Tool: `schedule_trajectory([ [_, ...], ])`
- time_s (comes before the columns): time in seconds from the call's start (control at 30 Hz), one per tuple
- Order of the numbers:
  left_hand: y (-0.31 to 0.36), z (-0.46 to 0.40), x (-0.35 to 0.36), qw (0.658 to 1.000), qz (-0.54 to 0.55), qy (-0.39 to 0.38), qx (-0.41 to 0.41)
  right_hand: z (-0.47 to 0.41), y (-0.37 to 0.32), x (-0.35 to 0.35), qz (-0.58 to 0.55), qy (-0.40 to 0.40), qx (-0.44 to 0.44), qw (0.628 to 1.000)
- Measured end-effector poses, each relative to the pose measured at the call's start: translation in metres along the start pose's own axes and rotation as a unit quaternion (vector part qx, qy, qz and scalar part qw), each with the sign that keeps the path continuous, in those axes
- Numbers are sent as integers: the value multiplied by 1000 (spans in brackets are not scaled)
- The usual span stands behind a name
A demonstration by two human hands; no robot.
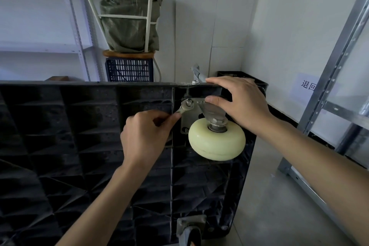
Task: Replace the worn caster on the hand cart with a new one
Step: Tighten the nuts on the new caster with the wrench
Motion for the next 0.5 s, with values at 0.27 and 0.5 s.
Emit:
schedule_trajectory([
  [0.27,8,-5,-1,991,-75,-84,69,-1,0,-1,0,0,-2,1000],
  [0.5,29,-32,-16,963,-131,-178,156,-2,2,2,-1,-8,-2,1000],
])
Point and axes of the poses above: each hand's wrist, its own z-axis away from the middle knuckle, its own x-axis out of the palm, y = z × x, the point moved 4 cm from there along -z, towards the middle knuckle, and after that the axes turned 15 degrees about z, right-handed, at the moved point
